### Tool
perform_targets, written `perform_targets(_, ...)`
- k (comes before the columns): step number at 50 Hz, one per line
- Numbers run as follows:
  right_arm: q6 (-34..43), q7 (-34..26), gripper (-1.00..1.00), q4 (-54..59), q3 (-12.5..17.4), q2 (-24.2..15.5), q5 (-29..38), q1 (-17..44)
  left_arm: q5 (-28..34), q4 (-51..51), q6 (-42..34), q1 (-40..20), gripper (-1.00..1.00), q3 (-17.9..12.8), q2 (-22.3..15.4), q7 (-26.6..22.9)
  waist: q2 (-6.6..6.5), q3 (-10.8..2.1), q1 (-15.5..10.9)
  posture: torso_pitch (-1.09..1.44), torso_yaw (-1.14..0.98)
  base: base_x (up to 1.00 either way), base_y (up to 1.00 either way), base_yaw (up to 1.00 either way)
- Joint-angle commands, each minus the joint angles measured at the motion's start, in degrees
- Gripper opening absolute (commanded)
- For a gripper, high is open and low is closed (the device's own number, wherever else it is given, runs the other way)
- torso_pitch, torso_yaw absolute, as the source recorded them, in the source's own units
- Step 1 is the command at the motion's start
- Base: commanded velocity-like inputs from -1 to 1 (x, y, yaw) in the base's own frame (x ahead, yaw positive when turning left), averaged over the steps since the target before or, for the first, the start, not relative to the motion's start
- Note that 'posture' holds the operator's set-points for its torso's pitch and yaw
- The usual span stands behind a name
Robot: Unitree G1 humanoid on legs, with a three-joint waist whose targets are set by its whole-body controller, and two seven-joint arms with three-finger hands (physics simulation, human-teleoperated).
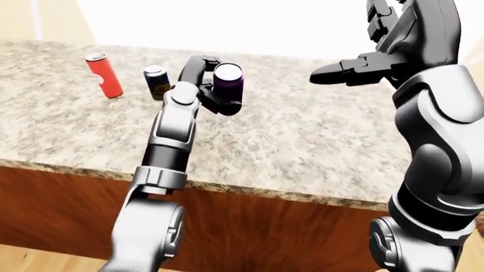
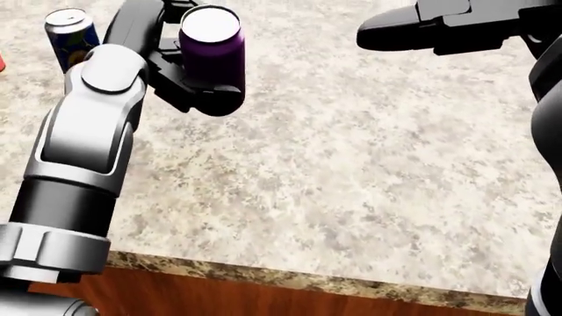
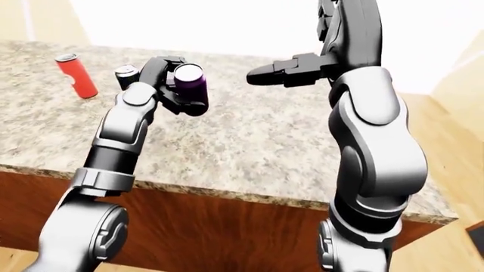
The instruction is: Move the drinks to the dining counter.
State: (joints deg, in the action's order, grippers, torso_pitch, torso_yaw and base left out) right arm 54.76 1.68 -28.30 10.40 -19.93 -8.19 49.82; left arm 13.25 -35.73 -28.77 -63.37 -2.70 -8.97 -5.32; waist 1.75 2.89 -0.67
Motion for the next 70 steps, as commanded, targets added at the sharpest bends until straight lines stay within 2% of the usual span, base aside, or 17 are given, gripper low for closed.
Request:
perform_targets(1,-1.73,0.1,1.0,-1.26,0.64,-0.64,0.15,1.79,-0.64,-0.79,4.14,-2.65,-1.0,-0.68,-0.35,1.27,0.15,-1.72,-0.02,0.0,0.0,0.0,0.0,0.0)
perform_targets(11,-1.97,0.15,1.0,-1.02,0.49,-0.51,0.25,1.78,-1.97,-14.73,11.8,-5.28,-1.0,-0.98,-1.0,3.89,0.17,-1.72,0.08,0.0,0.0,0.0,0.0,0.0)
perform_targets(22,-2.11,0.02,1.0,-1.3,0.45,-0.41,0.34,1.32,-1.68,-21.22,14.73,-6.2,-1.0,-0.71,-1.24,5.12,0.11,-1.91,0.1,0.0,0.0,0.0,0.0,0.0)
perform_targets(25,-2.42,0.05,1.0,-1.04,0.19,-0.15,0.46,1.33,-1.41,-22.1,15.15,-6.08,-0.82,-0.7,-1.27,5.15,0.07,-1.98,0.12,0.0,0.0,0.0,0.0,0.0)
perform_targets(32,-2.34,-0.12,1.0,-1.03,0.24,-0.08,0.59,1.49,-1.03,-23.82,15.5,-6.5,-0.59,-0.85,-1.42,5.7,-0.01,-2.16,0.14,0.0,0.0,0.0,0.0,0.0)
perform_targets(37,-2.62,-0.19,1.0,-0.83,0.39,-0.09,0.52,1.39,-0.69,-23.68,15.5,-6.6,-0.26,-0.66,-1.25,5.78,-0.05,-2.25,0.11,0.0,0.0,0.0,0.0,0.0)
perform_targets(45,-2.99,-0.13,1.0,-0.82,0.34,-0.01,0.45,0.99,-0.21,-24.05,16.2,-6.55,-0.18,-0.55,-1.06,5.92,-0.05,-2.37,0.1,0.0,0.0,0.0,0.0,0.0)
perform_targets(49,-2.82,-0.14,1.0,-0.87,0.46,-0.08,0.32,1.18,0.0,-23.82,16.11,-6.69,-0.02,-0.57,-1.13,5.9,-0.07,-2.44,0.12,0.0,0.0,0.0,0.0,0.0)
perform_targets(51,-2.8,-0.11,1.0,-0.93,0.5,-0.04,0.2,1.16,0.14,-23.37,15.93,-6.61,0.12,-0.5,-1.08,5.9,-0.08,-2.48,0.12,0.0,0.0,0.0,0.0,0.0)
perform_targets(70,-1.72,0.5,1.0,-1.48,0.62,-0.3,-0.8,1.96,0.82,-20.88,14.46,-6.68,0.65,-0.4,-1.34,5.14,-0.15,-2.85,0.17,0.0,0.0,0.0,0.0,0.0)
